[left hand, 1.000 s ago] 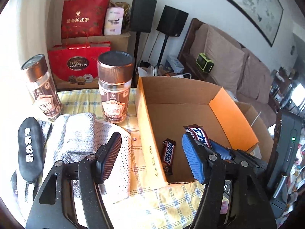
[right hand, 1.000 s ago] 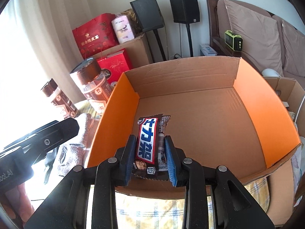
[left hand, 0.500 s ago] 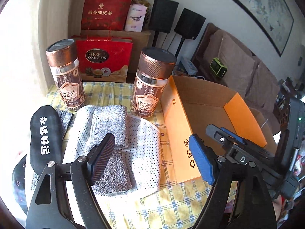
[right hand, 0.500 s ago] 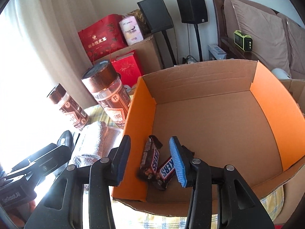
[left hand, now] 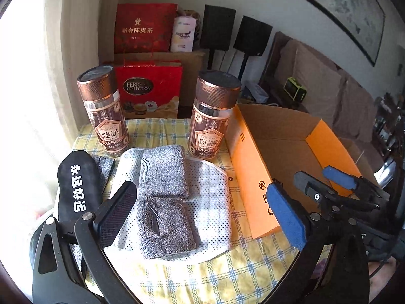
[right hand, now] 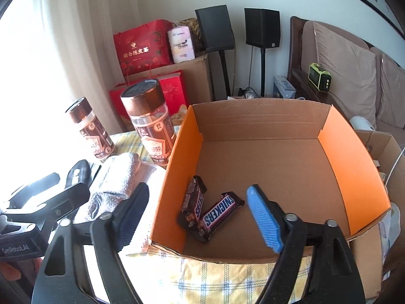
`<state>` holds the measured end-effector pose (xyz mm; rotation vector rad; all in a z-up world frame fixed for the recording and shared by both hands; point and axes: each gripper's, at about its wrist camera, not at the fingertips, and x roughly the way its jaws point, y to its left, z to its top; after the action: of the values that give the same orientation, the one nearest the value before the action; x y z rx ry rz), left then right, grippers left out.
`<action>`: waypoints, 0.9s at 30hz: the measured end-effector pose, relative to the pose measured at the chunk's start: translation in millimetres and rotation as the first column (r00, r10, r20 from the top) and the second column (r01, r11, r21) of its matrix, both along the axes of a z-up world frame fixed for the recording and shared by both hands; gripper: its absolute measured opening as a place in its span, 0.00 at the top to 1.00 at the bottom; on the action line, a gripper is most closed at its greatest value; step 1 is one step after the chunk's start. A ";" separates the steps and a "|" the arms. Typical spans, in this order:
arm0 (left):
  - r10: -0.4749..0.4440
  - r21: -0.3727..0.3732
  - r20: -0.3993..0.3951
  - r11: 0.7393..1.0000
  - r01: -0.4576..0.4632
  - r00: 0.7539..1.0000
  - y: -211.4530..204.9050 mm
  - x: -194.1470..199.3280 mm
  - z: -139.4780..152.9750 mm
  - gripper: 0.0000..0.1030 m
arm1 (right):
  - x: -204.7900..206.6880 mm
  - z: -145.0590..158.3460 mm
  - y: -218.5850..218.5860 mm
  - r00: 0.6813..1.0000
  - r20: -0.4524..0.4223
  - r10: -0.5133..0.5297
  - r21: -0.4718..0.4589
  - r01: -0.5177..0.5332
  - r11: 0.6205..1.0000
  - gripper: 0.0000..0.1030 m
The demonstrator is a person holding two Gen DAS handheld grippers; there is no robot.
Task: Organize objects
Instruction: 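Move both tools back to the grey socks on the mesh bib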
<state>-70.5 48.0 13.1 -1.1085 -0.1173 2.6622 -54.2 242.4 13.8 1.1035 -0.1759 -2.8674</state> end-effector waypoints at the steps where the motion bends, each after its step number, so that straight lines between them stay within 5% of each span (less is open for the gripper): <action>1: 0.005 -0.011 -0.009 1.000 -0.005 1.000 -1.6 1.2 1.3 0.00 | 1.4 1.2 -2.2 1.000 -0.008 0.003 0.006 -0.003 1.000 0.11; 11: 0.065 -0.060 -0.046 0.996 -0.068 0.997 -28.8 7.9 6.9 0.00 | 12.2 17.1 -20.1 0.998 -0.059 0.006 0.070 -0.002 0.998 0.02; 16: 0.061 -0.006 -0.009 0.998 -0.061 0.998 -48.0 10.0 7.6 0.00 | 14.2 21.6 -28.9 0.998 -0.066 0.016 0.081 -0.010 0.997 0.02; 27: 0.129 -0.038 0.042 0.991 -0.127 0.991 -96.5 5.4 -6.8 0.00 | 12.5 22.9 -60.3 0.995 -0.058 0.077 0.077 -0.073 0.994 0.02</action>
<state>-65.1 -48.5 6.3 -1.2098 -0.1551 2.7632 -41.7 182.1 36.7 1.0094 -0.0240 -2.8573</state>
